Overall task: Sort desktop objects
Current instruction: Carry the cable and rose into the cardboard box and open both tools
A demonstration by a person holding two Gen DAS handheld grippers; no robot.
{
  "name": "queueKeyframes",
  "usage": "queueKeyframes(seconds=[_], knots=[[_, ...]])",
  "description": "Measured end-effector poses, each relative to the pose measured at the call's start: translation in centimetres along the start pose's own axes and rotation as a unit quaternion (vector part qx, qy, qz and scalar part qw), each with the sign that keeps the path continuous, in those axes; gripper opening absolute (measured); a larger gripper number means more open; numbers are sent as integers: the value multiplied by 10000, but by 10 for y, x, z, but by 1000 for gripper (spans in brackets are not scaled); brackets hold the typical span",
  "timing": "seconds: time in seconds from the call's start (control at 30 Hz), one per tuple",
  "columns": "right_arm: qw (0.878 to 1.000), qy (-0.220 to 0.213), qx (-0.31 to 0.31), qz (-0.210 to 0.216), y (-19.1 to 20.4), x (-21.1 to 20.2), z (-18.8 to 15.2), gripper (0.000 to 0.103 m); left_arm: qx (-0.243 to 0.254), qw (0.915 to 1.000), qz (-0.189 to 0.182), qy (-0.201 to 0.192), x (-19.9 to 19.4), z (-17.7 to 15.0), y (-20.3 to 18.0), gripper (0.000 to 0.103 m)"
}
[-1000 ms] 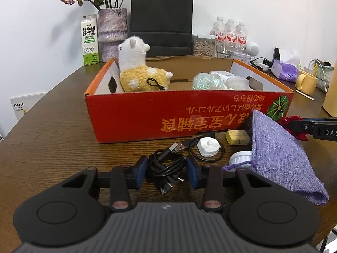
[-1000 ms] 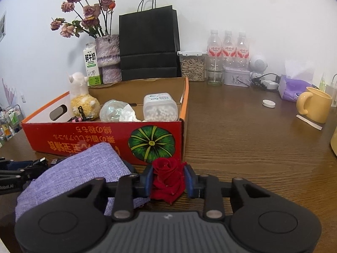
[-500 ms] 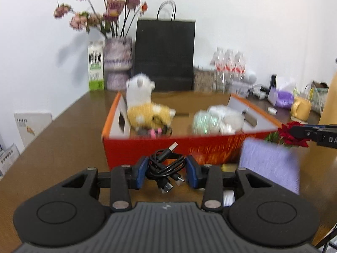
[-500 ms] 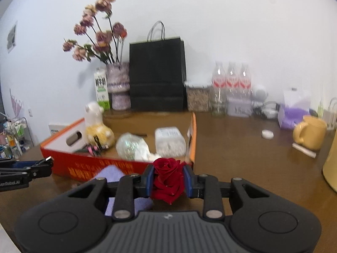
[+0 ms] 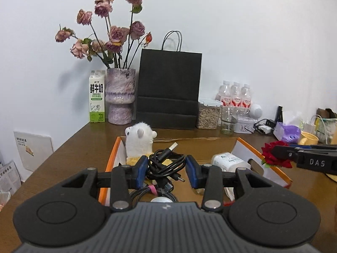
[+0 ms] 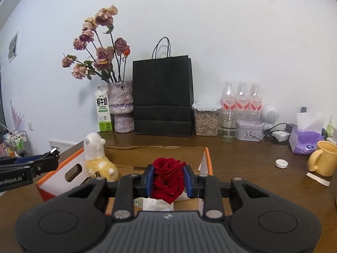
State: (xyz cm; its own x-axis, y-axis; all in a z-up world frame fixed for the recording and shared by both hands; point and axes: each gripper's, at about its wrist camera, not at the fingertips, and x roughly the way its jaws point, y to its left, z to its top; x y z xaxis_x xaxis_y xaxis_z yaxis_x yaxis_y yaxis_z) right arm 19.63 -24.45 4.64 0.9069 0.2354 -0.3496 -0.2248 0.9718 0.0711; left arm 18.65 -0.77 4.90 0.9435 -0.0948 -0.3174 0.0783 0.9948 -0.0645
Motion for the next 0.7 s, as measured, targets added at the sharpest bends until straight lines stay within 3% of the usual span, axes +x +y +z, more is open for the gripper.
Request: queueKeyframes(seconds=[0.3, 0.7], knots=[[9993, 340, 102, 69, -1, 62, -3, 28, -59, 9993, 191, 309, 60, -6, 5, 40], [9974, 649, 251, 174, -11, 88, -27, 29, 115, 9970, 262, 719, 90, -31, 7, 40]])
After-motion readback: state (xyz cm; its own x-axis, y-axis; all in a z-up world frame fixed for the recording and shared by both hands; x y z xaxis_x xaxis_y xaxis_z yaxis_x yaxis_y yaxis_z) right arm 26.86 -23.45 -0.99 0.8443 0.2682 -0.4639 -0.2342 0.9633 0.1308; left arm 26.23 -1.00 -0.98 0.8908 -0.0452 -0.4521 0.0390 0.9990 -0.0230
